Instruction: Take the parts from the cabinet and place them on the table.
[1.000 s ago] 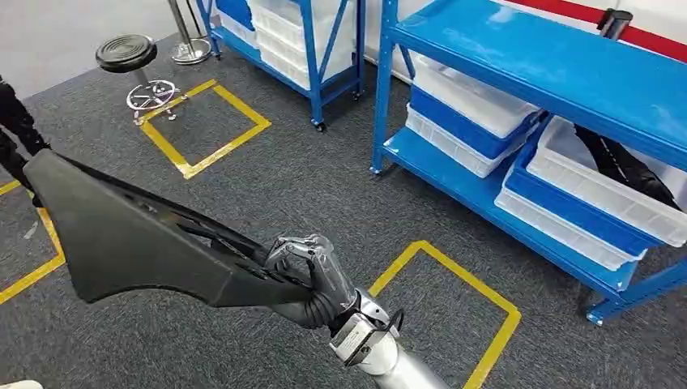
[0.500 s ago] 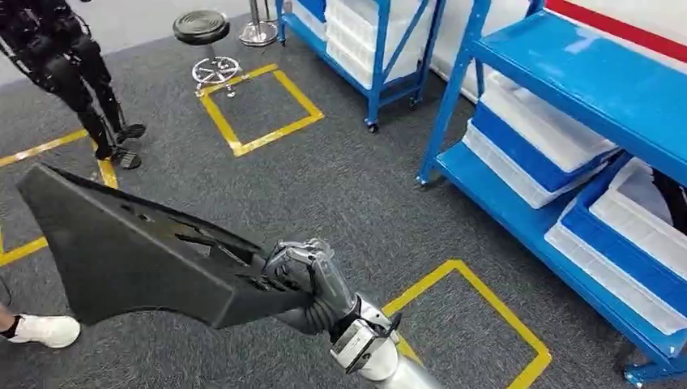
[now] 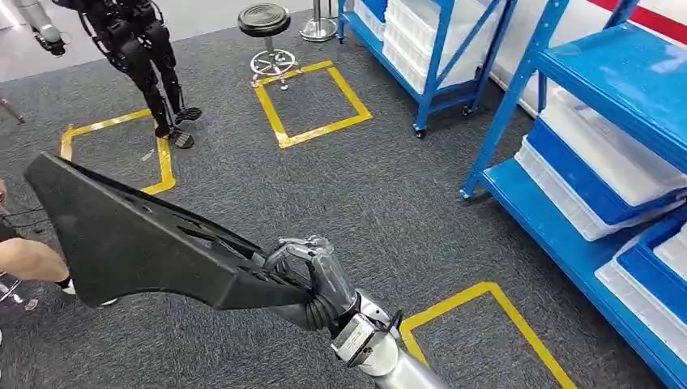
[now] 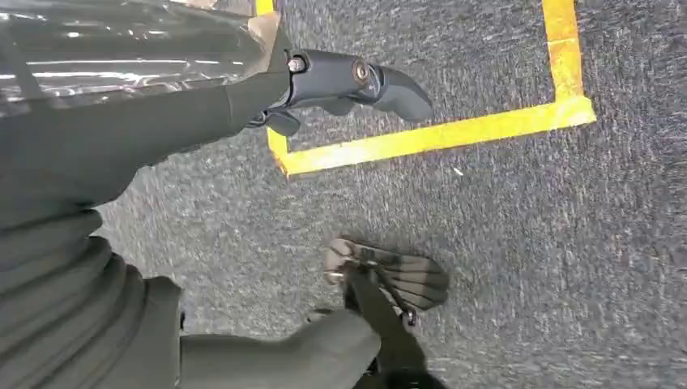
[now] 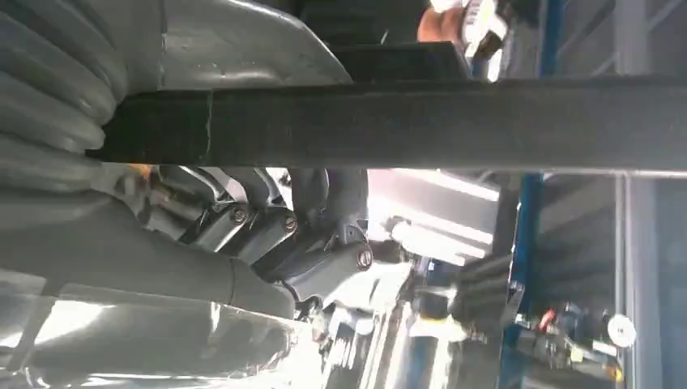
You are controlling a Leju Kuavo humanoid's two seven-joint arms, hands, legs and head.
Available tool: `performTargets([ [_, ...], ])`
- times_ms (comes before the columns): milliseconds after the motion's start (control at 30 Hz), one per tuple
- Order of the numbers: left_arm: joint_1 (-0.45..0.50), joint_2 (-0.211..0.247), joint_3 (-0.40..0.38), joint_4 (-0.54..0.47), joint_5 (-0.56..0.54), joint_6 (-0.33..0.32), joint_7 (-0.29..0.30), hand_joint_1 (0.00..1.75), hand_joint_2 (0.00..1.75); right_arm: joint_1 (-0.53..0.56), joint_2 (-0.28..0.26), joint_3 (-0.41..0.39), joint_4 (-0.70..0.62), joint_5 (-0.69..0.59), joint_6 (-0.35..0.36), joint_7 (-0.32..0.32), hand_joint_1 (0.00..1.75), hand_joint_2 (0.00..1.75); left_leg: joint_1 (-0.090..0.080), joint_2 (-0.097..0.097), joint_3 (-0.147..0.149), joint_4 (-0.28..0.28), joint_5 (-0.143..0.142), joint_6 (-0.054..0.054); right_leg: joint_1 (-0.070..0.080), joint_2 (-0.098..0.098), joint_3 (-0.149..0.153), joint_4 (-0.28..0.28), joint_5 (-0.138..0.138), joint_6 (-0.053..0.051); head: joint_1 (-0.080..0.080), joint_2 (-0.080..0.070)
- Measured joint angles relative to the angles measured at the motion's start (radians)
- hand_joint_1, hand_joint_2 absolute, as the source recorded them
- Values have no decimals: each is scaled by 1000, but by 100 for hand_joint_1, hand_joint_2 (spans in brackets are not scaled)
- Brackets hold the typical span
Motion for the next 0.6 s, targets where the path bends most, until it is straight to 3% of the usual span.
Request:
performTargets([
  [33, 0, 0, 0, 0, 0, 0, -1, 0, 175, 0, 0, 0, 4, 0, -2, 0, 175, 175, 3, 5, -35, 65, -21, -4, 3, -17, 0, 0, -2, -2, 0, 0],
  [67, 2, 0, 0, 0, 0, 0, -2, 0, 175, 0, 0, 1, 8, -1, -2, 0, 175, 175, 5, 8, -47, 84, -16, -5, 6, -31, 0, 0, -3, -3, 0, 0],
  [100, 3, 1, 0, 0, 0, 0, -2, 0, 175, -1, 0, 2, 10, -1, -3, 0, 175, 175, 5, 10, -34, 57, 6, -4, 6, -43, 1, 0, -4, -4, 0, 0],
  [133, 4, 2, 1, 0, 0, 0, -3, 0, 175, -3, 0, 2, 13, -3, -4, 0, 175, 175, 5, 15, 0, -7, 42, -2, 7, -55, 2, 0, -5, -5, 0, 0],
  [167, 4, 3, 1, 0, 0, 0, -3, 0, 175, -6, 1, 3, 14, -6, -5, 0, 175, 175, 4, 31, 57, -106, 85, 2, 8, -67, 5, 0, -8, -3, 0, 0],
  [200, 3, 5, 1, 0, 0, 0, -3, 0, 175, -9, 3, 3, 15, -8, -5, 0, 175, 175, 1, 77, 110, -188, 110, 10, 10, -74, 10, 0, -11, 1, 0, 0],
  [233, 0, 5, 1, 0, 0, 2, -3, 0, 175, -11, 4, 3, 15, -9, -6, 0, 175, 175, -8, 111, 121, -206, 98, 18, 17, -81, 11, 1, -14, 5, 0, 0],
  [367, -1, 9, 7, 0, 0, 10, -3, 0, 175, -24, 5, 15, 21, -16, -5, 0, 175, 175, -17, 60, 118, -220, 104, 39, 18, -124, 27, -9, -21, 27, 2, 0],
  [400, 1, 7, 9, 0, 2, 13, -3, 0, 175, -29, 5, 18, 23, -19, -3, 0, 175, 175, -4, 46, 132, -237, 117, 49, 16, -76, 19, 5, -30, 32, 4, 0],
  [433, 0, 6, 11, 0, 4, 16, -4, 0, 175, -34, 6, 21, 25, -22, 0, 0, 175, 175, -5, 35, 135, -243, 121, 55, 12, -26, 10, 38, -51, 29, 3, 0],
  [467, -3, 8, 16, 0, 8, 16, -5, 0, 175, -38, 5, 23, 27, -26, 3, -1, 175, 175, -5, 22, 134, -243, 123, 58, 10, 0, -23, 110, -85, 21, 4, 0],
  [533, -5, 8, 23, 0, 12, 17, -7, 0, 175, -46, 2, 24, 44, -40, 10, 0, 175, 175, -5, -12, 132, -242, 123, 59, 5, 11, -111, 282, -150, 16, 6, 0],
  [567, -4, 8, 25, 0, 12, 16, -8, 0, 175, -51, 2, 24, 51, -43, 12, 0, 175, 175, -5, -27, 132, -242, 123, 59, 5, 12, -136, 324, -155, 22, 6, 0],
  [600, -1, 7, 27, 0, 13, 17, -8, 0, 175, -57, 2, 26, 56, -45, 15, 0, 175, 175, -5, -43, 134, -242, 123, 58, 4, 13, -137, 308, -137, 33, 6, 0],
])
